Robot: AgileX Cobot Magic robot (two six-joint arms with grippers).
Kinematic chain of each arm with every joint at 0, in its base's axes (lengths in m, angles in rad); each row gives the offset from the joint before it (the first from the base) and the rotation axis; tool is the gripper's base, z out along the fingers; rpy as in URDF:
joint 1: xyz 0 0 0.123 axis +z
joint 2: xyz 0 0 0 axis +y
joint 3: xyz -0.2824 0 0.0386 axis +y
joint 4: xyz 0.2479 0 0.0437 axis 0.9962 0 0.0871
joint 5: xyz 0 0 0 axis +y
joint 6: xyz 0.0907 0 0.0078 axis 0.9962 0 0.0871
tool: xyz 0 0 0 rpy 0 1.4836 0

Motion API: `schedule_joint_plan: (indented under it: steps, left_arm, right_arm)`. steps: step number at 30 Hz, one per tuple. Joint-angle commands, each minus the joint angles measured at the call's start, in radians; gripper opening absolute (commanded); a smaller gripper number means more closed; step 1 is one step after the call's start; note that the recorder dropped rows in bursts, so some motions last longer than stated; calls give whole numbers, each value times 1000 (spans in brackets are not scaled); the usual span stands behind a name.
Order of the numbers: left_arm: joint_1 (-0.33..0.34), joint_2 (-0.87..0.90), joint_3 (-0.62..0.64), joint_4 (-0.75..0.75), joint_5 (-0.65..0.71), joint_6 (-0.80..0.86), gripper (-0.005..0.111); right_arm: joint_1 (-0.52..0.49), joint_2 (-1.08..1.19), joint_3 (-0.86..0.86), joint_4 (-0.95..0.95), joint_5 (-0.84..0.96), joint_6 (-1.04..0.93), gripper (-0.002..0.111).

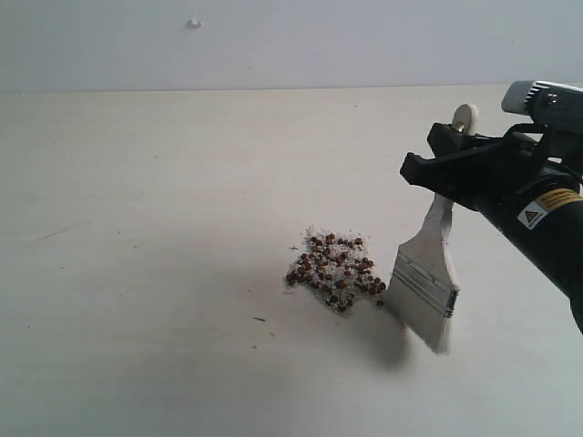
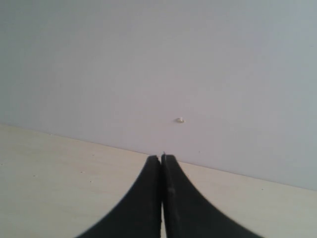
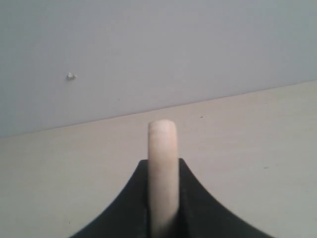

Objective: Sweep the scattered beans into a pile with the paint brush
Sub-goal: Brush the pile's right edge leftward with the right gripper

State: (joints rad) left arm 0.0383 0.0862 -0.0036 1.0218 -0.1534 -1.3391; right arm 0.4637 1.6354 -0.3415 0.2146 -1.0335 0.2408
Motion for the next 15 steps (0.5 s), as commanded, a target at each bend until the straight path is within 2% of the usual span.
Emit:
schedule_joint_plan:
  steps: [1,5,8,15]
  left_arm:
    - [1,-5,4,-8,-4,1,0]
    - [1,-5,4,-8,-4,1,0]
    - [1,-5,4,-8,-4,3,0]
    - [1,-5,4,-8,-2,3,0]
  right_arm:
    - [2,55,-29,-51,-23,54,0]
    - [2,67,-47,-86,-54,56,0]
    - [2,63,-47,-125,-147,72,0]
    - [2,63,-45,-134,-163,8,0]
